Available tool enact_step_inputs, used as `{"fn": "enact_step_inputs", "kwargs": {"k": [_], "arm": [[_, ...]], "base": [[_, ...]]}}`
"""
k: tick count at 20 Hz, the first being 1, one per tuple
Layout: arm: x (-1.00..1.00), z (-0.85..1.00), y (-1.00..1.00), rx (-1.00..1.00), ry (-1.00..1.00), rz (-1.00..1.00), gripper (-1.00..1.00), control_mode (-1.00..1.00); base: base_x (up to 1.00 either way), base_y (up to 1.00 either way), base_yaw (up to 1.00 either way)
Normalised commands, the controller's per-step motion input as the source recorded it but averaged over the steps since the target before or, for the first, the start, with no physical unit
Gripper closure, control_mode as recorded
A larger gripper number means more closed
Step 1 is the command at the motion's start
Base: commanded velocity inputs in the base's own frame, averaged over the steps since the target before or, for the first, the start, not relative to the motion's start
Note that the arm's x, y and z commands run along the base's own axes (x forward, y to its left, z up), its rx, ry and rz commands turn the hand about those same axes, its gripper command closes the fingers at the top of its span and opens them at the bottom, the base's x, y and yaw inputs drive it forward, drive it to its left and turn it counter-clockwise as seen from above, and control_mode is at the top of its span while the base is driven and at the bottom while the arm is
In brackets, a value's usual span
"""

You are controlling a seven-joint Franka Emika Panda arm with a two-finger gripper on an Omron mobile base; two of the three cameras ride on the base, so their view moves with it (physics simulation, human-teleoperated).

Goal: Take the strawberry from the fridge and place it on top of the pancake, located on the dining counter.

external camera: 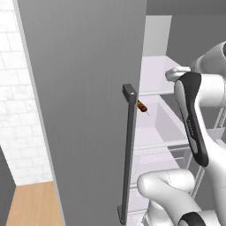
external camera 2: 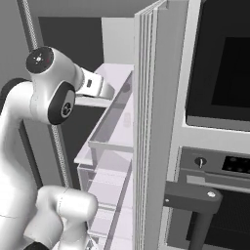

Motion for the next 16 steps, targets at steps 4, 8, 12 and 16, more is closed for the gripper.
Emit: {"fn": "enact_step_inputs", "kwargs": {"k": [4,8,12,16], "arm": [[0.36,-0.02,-0.21,0.0,0.0,0.0,-1.0,-1.0],[0.46,-0.01,-0.19,0.0,0.0,0.0,-1.0,-1.0],[0.27,-0.14,-0.01,0.0,0.0,0.0,-1.0,-1.0],[0.3,-0.23,0.0,0.0,0.0,0.0,-1.0,-1.0]], "base": [[0.0,0.0,0.0],[0.0,0.0,0.0],[0.0,0.0,0.0],[0.0,0.0,0.0]]}}
